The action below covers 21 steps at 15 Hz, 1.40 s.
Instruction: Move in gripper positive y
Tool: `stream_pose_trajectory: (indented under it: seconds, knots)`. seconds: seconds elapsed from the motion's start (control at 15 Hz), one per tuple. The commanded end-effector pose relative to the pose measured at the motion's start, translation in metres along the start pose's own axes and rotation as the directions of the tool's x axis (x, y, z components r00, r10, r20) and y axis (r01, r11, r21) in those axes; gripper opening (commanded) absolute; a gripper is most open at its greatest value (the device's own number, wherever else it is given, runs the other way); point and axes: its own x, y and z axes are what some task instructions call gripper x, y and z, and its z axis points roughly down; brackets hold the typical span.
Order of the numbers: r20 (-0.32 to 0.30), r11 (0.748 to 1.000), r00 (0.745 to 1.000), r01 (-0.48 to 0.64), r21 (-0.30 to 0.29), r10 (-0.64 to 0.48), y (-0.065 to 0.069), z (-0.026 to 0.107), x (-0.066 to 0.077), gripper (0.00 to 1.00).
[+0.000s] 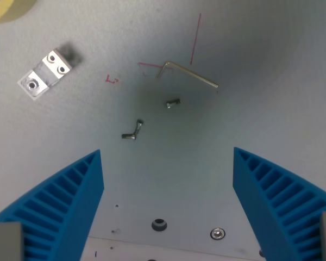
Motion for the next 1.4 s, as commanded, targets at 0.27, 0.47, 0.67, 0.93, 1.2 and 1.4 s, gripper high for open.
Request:
stream_pose_trajectory:
  seconds: [0.27, 0.47, 0.67, 0.93, 1.2, 1.4]
  knots:
    - [-0.005, 1.0, 1.0, 0.0, -0.001, 0.0, 0.02, -0.002, 0.0, 1.0]
    - [-0.005, 1.0, 1.0, 0.0, -0.001, 0.0, 0.035, -0.002, 0.0, 1.0]
    - [-0.005, 1.0, 1.0, 0.0, -0.001, 0.0, 0.05, -0.002, 0.0, 1.0]
    - [-0.005, 1.0, 1.0, 0.0, -0.001, 0.0, 0.07, -0.002, 0.0, 1.0]
    - [-0.005, 1.0, 1.0, 0.0, -0.001, 0.0, 0.09, -0.002, 0.0, 1.0]
    - [-0.005, 1.0, 1.0, 0.0, -0.001, 0.0, 0.105, -0.002, 0.0, 1.0]
